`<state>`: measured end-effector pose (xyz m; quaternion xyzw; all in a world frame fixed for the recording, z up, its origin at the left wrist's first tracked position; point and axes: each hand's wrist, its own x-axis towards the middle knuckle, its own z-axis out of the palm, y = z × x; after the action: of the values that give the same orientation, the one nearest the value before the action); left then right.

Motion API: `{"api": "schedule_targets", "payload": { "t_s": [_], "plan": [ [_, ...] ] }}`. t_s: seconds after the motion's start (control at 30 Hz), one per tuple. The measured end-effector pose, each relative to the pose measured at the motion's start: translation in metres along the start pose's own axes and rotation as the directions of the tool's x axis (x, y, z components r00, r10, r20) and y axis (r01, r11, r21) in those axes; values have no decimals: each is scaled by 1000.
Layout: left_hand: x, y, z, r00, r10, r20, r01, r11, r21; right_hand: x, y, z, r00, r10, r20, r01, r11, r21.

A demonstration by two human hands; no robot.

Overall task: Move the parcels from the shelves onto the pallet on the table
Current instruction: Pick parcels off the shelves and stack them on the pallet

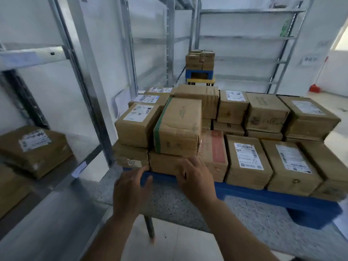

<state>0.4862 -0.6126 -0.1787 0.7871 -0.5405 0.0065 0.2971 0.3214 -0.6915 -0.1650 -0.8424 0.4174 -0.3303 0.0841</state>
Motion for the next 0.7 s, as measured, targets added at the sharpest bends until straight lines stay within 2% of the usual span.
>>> {"api": "schedule_targets", "payload": {
  "t_s": [0.07, 0.17, 0.3, 0.47, 0.57, 0.7],
  "plan": [
    [-21, -8, -1, 999, -41, 9, 41, 998, 40, -12, -4, 6, 999, -39, 24, 39, 999, 8],
    [-53, -18, -8, 996, -92, -16, 92, 993, 70, -30, -13, 17, 987, -73, 141, 75, 997, -12],
    [-98, -28, -32, 973, -221, -72, 230, 958, 173, -52, -41, 26, 949, -160, 273, 161, 987, 18],
    [-153, -59, -60, 944, -306, -126, 330, 896, 298, -76, -84, 35, 877, -322, 356, 295, 947, 129],
    [-177, -72, -76, 911, -369, -186, 410, 859, 305, -80, -111, 38, 807, -389, 445, 335, 921, 198],
    [-201, -89, -97, 865, -418, -278, 491, 818, 298, -82, -143, 48, 767, -482, 424, 416, 876, 245]
  ]
}}
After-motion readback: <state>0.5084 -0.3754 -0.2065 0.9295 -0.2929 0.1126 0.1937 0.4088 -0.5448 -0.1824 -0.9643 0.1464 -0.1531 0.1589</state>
